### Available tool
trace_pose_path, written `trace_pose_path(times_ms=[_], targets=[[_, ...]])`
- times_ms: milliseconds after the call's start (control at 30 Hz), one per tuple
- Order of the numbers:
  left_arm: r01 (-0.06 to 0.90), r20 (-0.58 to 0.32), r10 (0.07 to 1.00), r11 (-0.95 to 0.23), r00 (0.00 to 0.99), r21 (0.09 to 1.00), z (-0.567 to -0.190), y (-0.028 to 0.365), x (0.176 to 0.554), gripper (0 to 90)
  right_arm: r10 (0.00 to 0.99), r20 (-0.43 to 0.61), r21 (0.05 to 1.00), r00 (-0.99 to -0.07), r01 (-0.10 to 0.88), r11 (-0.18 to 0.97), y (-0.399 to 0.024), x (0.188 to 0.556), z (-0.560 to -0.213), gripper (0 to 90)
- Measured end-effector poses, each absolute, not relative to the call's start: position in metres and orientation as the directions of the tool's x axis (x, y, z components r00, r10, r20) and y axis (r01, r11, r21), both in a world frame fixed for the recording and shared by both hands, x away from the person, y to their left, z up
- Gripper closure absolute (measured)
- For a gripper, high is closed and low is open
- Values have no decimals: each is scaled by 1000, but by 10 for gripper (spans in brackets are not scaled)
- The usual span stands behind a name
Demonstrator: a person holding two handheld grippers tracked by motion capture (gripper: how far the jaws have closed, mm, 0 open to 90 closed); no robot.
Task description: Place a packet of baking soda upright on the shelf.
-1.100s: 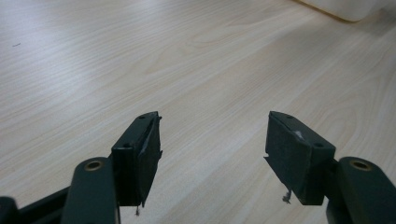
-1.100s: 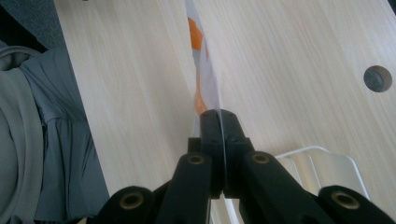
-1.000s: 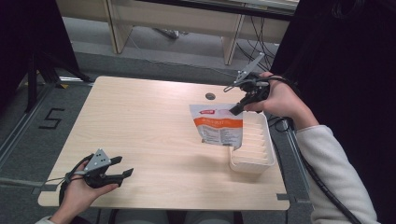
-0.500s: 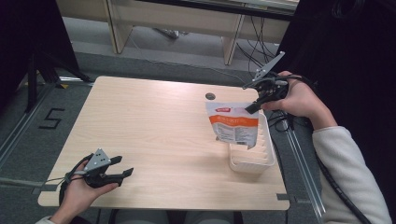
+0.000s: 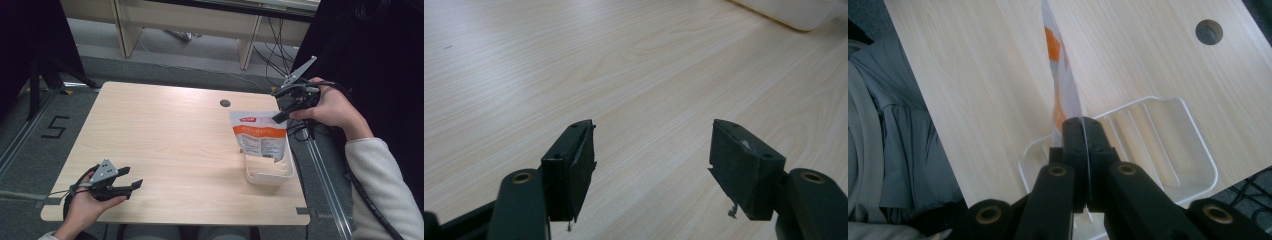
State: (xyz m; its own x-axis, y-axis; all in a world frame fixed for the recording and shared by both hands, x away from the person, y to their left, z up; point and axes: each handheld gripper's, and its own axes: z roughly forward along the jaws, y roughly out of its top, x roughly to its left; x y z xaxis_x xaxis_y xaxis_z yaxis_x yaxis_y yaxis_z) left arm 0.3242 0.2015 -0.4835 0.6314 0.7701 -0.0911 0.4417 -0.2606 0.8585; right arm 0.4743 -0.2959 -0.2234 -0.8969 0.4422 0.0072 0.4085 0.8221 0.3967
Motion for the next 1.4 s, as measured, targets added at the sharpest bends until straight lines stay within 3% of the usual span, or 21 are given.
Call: trace_pose_path(times_ms=[1400], targets=[[427, -79, 774, -257, 628, 867, -482, 202, 326, 327, 406, 33, 332, -913, 393, 857, -318, 469, -233, 900]])
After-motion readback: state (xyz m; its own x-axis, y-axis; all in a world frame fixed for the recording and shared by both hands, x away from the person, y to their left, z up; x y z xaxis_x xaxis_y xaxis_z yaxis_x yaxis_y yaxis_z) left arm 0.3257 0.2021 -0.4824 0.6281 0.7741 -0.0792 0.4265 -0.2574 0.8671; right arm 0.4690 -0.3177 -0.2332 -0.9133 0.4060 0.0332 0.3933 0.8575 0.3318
